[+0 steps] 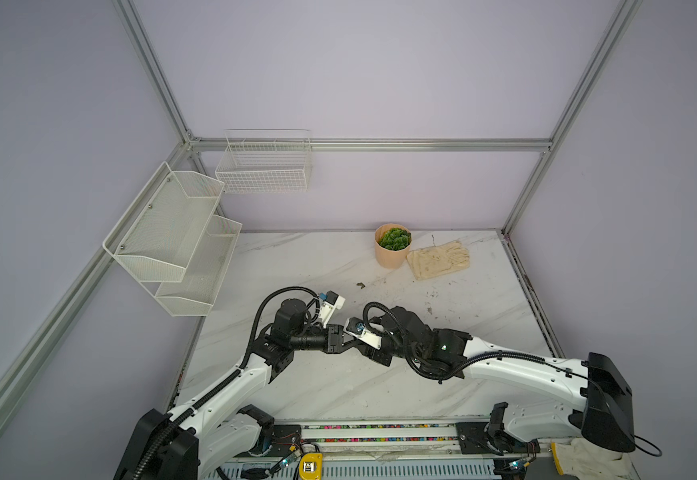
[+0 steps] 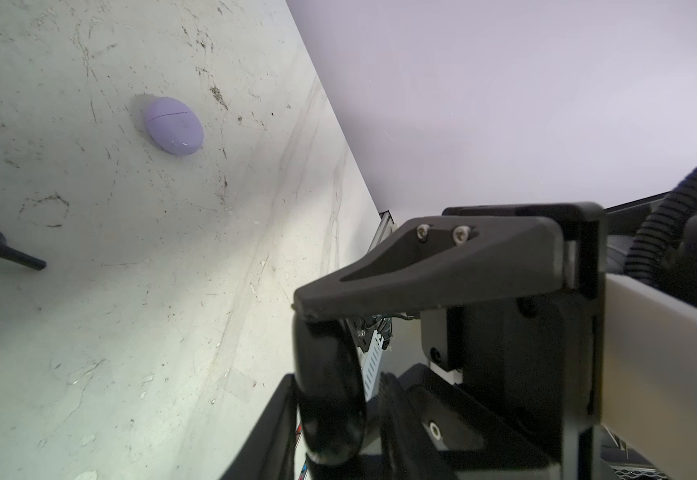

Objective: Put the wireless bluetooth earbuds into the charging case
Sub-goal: 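Close the left gripper on the black case while the right gripper releases and withdraws, then move the open right gripper to the black case held by the left gripper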

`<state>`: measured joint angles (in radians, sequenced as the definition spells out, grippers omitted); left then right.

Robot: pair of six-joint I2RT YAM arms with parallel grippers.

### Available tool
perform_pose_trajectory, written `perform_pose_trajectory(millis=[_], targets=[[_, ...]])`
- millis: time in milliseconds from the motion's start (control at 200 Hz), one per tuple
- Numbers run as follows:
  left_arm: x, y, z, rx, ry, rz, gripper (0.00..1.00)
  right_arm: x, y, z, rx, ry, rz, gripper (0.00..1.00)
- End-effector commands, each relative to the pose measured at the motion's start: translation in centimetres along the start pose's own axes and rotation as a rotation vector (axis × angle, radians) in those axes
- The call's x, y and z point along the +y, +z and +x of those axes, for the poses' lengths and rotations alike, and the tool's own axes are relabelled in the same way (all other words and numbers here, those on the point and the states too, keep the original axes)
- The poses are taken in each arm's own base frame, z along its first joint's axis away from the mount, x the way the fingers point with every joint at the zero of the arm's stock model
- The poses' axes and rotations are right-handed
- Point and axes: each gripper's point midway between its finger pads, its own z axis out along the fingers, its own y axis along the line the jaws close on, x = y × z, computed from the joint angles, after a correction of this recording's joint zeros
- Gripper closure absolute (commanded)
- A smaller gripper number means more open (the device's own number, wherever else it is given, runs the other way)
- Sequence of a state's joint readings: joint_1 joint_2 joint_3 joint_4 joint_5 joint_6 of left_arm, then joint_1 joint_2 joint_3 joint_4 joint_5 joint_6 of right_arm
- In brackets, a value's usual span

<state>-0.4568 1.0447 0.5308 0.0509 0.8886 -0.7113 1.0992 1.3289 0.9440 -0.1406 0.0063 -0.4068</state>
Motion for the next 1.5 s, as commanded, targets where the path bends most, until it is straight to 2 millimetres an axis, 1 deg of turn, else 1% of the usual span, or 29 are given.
perform_pose_trajectory(millis=[0, 65, 130, 250, 370, 455, 535, 665, 820, 890, 905, 995, 1040, 1100, 1200, 1290, 1400, 1495], targets=[[-3.6, -0.4, -2.3, -0.038, 0.123, 0.076, 0.7, -1.0, -0.2, -2.0, -0.053, -0.019, 0.029, 0.77], [-3.7, -0.5, -2.4, -0.046, 0.127, 0.079, 0.73, -1.0, -0.2, -2.0, -0.052, -0.02, 0.034, 0.76], [-3.9, -0.6, -2.4, -0.05, 0.13, 0.089, 0.76, -1.1, -0.2, -2.1, -0.052, -0.02, 0.038, 0.72], [-4.3, -0.6, -2.6, -0.063, 0.136, 0.102, 0.84, -1.3, -0.4, -2.2, -0.054, -0.014, 0.046, 0.59], [-4.2, -0.6, -2.7, -0.069, 0.141, 0.103, 0.91, -1.5, -1.0, -2.3, -0.063, -0.001, 0.054, 0.44], [-4.1, -0.6, -2.9, -0.077, 0.142, 0.098, 0.96, -1.7, -2.0, -2.8, -0.082, 0.01, 0.059, 0.36], [-4.1, -0.6, -3.0, -0.085, 0.154, 0.096, 0.98, -2.0, -3.5, -3.8, -0.11, 0.034, 0.063, 0.3], [-4.0, -0.5, -3.3, -0.098, 0.171, 0.093, 1.0, -2.1, -6.0, -5.3, -0.147, 0.08, 0.046, 0.22], [-3.9, -0.4, -3.9, -0.121, 0.191, 0.093, 1.0, -2.7, -8.4, -7.2, -0.188, 0.165, 0.037, 0.2], [-3.9, -0.4, -4.1, -0.128, 0.204, 0.089, 1.0, -3.2, -9.8, -8.3, -0.219, 0.264, 0.043, 0.19], [-4.0, -0.3, -4.1, -0.129, 0.209, 0.088, 1.0, -3.7, -10.3, -8.5, -0.229, 0.293, 0.059, 0.19], [-3.8, -0.4, -4.5, -0.141, 0.228, 0.07, 1.0, -5.1, -12.0, -8.8, -0.264, 0.402, 0.123, 0.13], [-3.5, -0.4, -4.8, -0.154, 0.235, 0.046, 1.0, -5.8, -12.7, -8.8, -0.285, 0.453, 0.157, 0.13], [-2.7, -0.5, -5.3, -0.18, 0.232, -0.005, 1.0, -6.2, -13.3, -8.8, -0.303, 0.478, 0.178, 0.13], [-1.5, -0.7, -6.2, -0.206, 0.222, -0.101, 1.0, -6.7, -13.7, -8.7, -0.313, 0.513, 0.201, 0.13], [-1.1, -0.9, -7.0, -0.221, 0.237, -0.152, 1.0, -6.7, -13.5, -8.6, -0.308, 0.527, 0.202, 0.13], [-0.7, -1.4, -7.9, -0.269, 0.266, -0.206, 1.0, -6.6, -12.9, -8.3, -0.271, 0.53, 0.197, 0.14], [-1.3, -1.6, -8.0, -0.292, 0.367, -0.21, 1.0, -6.2, -12.5, -8.1, -0.242, 0.51, 0.182, 0.15]])
